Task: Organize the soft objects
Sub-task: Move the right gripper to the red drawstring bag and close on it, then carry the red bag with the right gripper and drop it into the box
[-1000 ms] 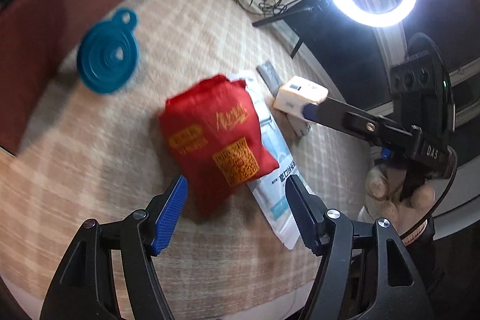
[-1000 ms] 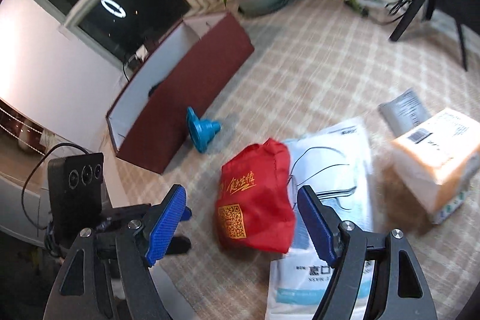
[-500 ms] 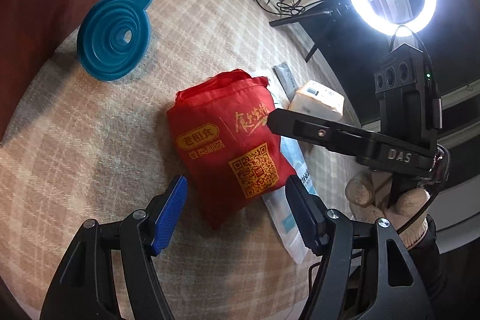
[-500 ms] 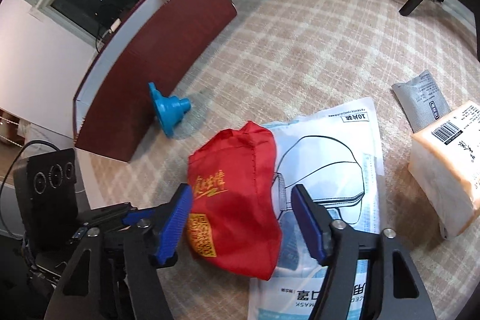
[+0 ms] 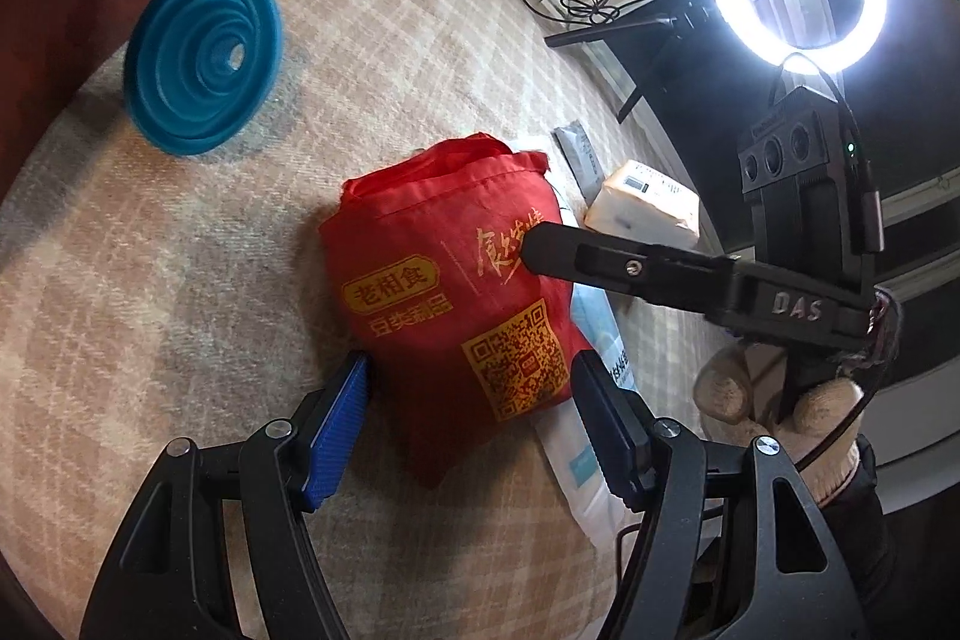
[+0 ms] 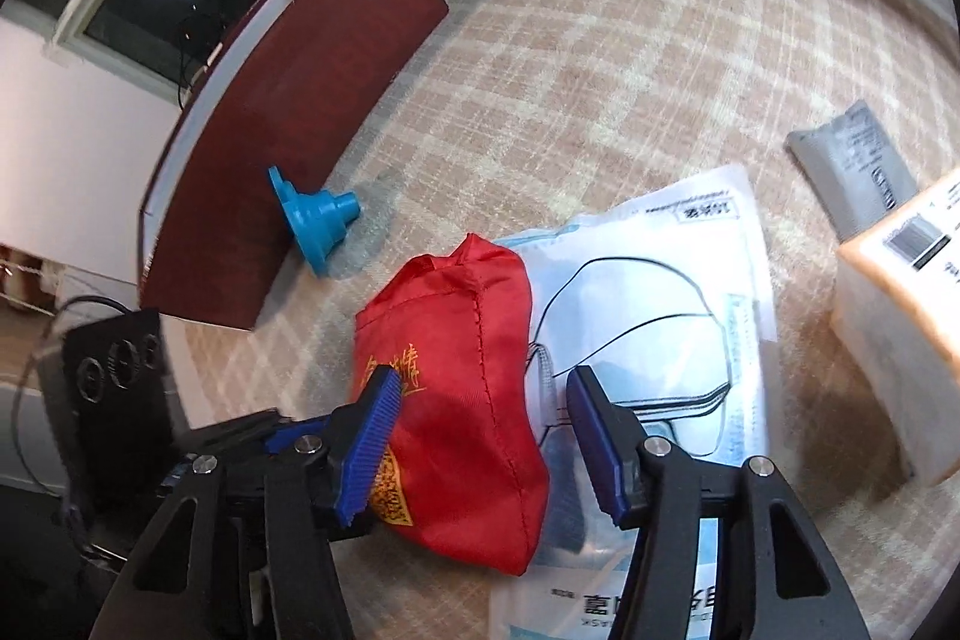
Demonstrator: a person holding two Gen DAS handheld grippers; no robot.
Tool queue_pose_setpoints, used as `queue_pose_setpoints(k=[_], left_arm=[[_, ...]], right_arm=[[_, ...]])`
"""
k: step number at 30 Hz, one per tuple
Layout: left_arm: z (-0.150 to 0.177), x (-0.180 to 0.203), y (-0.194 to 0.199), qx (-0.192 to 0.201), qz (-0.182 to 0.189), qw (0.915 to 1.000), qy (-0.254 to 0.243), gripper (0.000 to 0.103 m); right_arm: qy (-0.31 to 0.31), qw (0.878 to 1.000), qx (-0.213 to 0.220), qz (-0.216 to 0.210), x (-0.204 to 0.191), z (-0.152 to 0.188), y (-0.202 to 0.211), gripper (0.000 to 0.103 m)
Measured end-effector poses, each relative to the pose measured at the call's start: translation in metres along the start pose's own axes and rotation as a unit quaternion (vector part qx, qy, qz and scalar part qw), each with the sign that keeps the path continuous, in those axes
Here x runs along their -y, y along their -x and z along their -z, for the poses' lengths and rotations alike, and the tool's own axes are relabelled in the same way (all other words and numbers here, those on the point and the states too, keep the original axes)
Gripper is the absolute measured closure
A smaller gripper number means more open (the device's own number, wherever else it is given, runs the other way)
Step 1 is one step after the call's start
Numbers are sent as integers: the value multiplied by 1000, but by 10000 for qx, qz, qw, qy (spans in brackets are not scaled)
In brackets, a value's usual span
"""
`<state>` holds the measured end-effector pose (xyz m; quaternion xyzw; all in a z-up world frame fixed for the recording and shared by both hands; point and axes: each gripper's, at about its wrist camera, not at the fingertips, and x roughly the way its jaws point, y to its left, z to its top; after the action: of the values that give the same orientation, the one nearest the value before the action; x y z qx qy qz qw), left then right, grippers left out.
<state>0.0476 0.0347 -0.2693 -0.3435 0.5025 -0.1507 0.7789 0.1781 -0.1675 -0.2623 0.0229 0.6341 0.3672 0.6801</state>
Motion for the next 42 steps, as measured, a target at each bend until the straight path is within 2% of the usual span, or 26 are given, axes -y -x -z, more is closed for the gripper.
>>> queue_pose_setpoints(k=[6, 17, 29, 34, 42], left_arm=[[-2, 3, -1, 23, 59, 10000, -39, 36], [-3, 13, 1, 69, 17, 9997, -251, 36], [-1, 44, 22, 407, -90, 9961, -774, 36], [-7, 50, 43, 581, -53, 9947, -848, 36], [-23, 50, 93, 967, -148, 9893, -1080, 36]], right_arm=[[-91, 9996, -119, -240, -2, 2, -4, 49], [-186, 9998, -85, -88, 0, 3, -3, 52], [-268, 9988, 278, -314, -6, 11, 26, 53], [-189, 9978, 467, -423, -26, 10, 41, 53], [127, 9948, 811, -597, -78, -7, 57, 53]])
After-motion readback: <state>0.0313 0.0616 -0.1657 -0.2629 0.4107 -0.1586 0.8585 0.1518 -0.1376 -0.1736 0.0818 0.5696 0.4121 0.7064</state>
